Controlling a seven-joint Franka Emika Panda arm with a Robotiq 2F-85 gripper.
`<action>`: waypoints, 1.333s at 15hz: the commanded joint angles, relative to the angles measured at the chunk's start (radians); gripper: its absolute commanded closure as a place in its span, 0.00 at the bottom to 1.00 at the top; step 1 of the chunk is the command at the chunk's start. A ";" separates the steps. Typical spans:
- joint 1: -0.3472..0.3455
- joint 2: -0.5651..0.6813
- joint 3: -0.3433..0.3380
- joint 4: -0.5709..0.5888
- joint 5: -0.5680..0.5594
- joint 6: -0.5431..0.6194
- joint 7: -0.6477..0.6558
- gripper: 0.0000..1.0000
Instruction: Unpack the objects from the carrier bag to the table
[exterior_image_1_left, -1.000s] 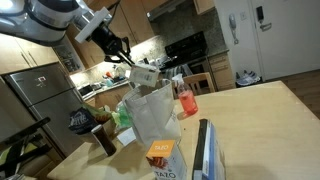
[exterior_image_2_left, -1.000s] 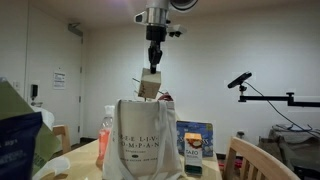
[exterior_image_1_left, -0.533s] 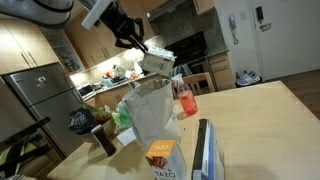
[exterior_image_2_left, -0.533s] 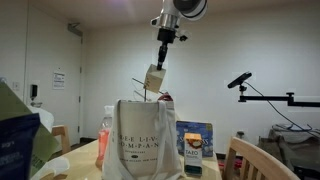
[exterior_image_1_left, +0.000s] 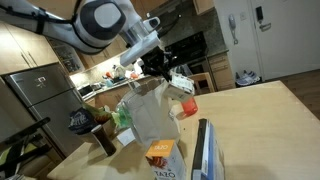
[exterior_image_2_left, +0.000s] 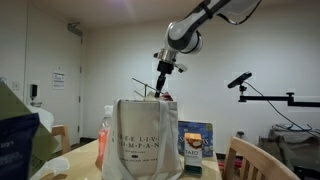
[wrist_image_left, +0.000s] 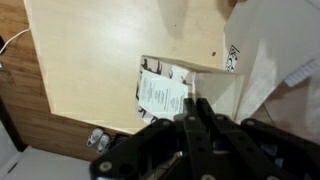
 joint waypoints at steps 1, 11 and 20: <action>-0.015 0.026 0.016 0.005 0.001 0.003 0.009 0.92; -0.064 0.093 0.095 0.038 0.094 0.015 -0.074 0.98; -0.156 0.184 0.182 0.074 0.302 -0.050 -0.276 0.98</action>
